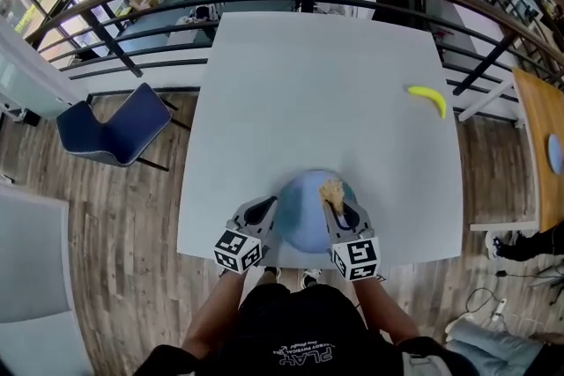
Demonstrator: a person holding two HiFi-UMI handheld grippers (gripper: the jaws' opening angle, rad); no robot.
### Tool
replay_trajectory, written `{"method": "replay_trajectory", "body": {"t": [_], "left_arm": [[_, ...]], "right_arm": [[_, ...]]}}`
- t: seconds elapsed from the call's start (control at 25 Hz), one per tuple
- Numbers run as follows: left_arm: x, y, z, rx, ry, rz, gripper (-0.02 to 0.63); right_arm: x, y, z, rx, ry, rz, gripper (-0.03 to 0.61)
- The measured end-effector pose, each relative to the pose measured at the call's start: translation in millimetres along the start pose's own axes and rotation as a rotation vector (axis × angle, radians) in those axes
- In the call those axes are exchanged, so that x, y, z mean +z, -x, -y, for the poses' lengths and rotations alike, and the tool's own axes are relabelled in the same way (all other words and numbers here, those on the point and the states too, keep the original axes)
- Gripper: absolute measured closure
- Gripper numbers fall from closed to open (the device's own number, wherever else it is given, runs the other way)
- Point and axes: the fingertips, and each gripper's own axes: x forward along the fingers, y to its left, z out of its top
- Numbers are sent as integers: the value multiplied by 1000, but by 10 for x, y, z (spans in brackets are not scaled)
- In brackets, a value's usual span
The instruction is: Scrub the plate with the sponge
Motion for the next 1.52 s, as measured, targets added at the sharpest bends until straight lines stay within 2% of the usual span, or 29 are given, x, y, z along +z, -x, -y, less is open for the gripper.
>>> {"method": "replay_trajectory", "body": {"t": [0.52,0.76,1.0,1.2,1.52], "left_arm": [[-513,-217,-206,11,57,-81,601],[-547,-206,-367,27,80,-91,601],[-433,-126,-530,32,110,-55,601],[-445,-118,-617,44,101,-64,601],[-465,-58,-675,40,142,-49,601]], "right_arm": [[-659,-343,-17,37,-50,-186,506],[-796,-563,-122,68,-40,-272,506],[-844,-768,-280,104,-30,-300,506],[-954,-846,-351,142,-11,-332,506],[-1160,-1016,-472,152,29,-422,506]]}}
